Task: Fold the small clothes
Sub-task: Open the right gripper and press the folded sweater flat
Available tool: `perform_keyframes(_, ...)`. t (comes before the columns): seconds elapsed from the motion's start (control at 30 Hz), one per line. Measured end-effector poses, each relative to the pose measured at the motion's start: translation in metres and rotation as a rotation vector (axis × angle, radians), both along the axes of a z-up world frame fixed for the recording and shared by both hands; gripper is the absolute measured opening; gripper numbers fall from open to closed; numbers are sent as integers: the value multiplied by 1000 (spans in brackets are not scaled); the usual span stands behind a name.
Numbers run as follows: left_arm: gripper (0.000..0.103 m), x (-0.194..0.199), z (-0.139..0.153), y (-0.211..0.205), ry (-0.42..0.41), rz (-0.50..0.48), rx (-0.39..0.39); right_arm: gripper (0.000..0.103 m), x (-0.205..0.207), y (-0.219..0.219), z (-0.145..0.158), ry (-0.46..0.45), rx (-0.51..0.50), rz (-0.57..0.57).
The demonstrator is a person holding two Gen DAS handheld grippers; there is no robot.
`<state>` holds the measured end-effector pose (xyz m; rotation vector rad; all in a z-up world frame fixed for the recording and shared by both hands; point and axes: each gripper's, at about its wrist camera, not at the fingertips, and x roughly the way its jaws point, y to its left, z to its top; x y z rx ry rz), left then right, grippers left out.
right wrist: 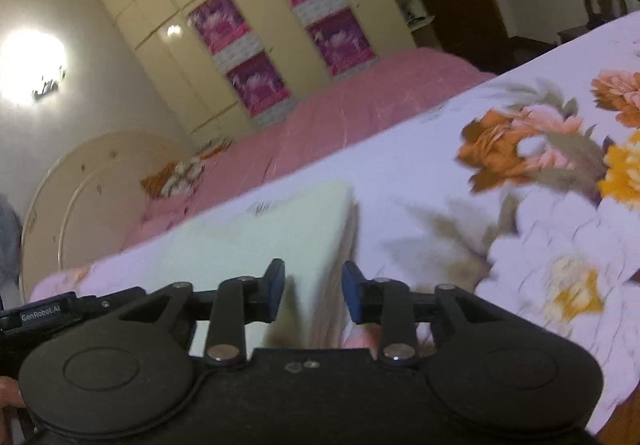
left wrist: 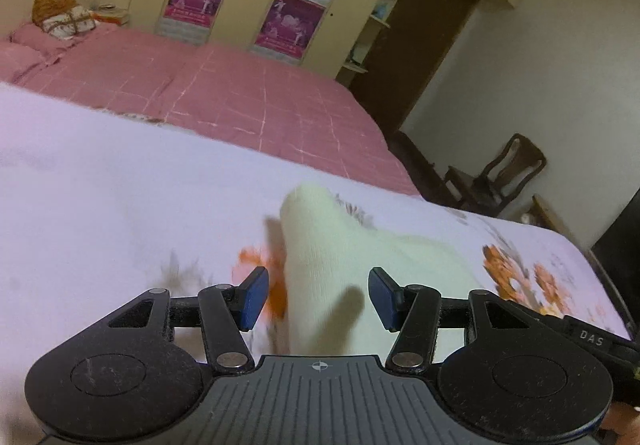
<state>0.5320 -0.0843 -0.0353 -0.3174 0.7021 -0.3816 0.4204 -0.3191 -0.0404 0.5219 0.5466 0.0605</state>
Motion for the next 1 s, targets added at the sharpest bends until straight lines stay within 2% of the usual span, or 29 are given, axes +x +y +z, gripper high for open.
perform_keyframes(0.07,54,14,-2,-8,9,2,37,28,13,-1,2,-9,-28,12)
perform_keyframes(0.17,54,32,-15,-16,60,5,65,29,35,13,4,5,-145,67)
perform_keyframes(0.23,69,37,-22,-20,83,16,85,24,53,27,-6,96,-284,110)
perform_keyframes(0.27,70,37,-24,-19,87,25,79,27,57,28,-10,116,-313,105)
perform_keyframes(0.37,70,28,-18,-13,84,25,59,28,58,17,-9,143,-294,46)
perform_keyframes(0.43,70,8,-12,-5,53,3,46,24,43,11,2,101,-265,31)
perform_keyframes(0.47,70,-4,-12,-1,43,-11,49,26,27,10,10,54,-253,37)
perform_keyframes(0.53,70,-27,-16,7,39,-39,46,28,1,11,16,20,-251,77)
perform_keyframes(0.67,70,-77,-20,25,29,-67,30,30,-53,20,12,34,-183,144)
perform_keyframes(0.8,70,-106,-31,30,57,-75,54,31,-95,29,-3,75,-94,149)
perform_keyframes(0.9,70,-118,-35,30,50,-65,83,31,-107,34,-12,89,-23,127)
perform_keyframes(1.0,70,-125,-34,22,30,-73,157,27,-105,42,-15,91,-39,112)
